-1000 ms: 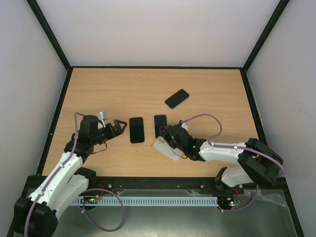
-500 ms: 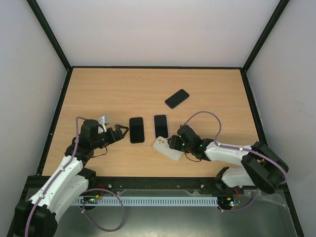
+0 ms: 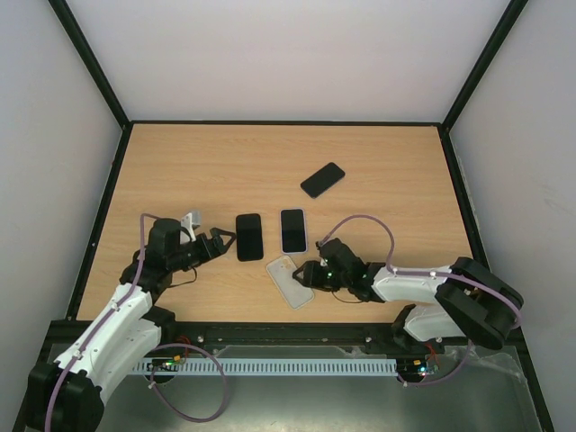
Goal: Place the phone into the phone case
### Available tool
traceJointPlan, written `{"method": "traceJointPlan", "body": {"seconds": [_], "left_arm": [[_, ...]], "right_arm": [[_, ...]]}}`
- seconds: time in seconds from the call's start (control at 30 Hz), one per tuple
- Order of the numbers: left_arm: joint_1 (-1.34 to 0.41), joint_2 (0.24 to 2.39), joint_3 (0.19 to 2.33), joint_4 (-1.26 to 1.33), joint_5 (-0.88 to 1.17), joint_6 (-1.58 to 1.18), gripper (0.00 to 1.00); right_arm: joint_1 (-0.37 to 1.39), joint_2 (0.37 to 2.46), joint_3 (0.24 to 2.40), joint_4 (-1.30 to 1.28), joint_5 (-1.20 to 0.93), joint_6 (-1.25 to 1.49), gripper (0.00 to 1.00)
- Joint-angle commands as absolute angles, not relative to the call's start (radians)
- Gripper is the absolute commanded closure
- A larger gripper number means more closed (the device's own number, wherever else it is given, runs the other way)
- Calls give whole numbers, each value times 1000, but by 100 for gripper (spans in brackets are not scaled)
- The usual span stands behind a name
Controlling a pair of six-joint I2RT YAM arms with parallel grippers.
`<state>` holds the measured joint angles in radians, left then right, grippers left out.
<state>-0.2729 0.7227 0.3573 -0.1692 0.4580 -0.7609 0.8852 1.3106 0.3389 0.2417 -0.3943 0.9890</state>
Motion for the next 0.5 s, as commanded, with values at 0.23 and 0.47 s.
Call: {"method": "traceJointPlan", "body": {"seconds": [0.23,0.47], "left_arm": [[-285,722,356,-175,483,-765,6],[-284,713,389,-231,459,-720,2]], "right_arm": [[1010,1324,335,280,-358,1151,57],[1002,1253,456,41,-124,1031,50]]}}
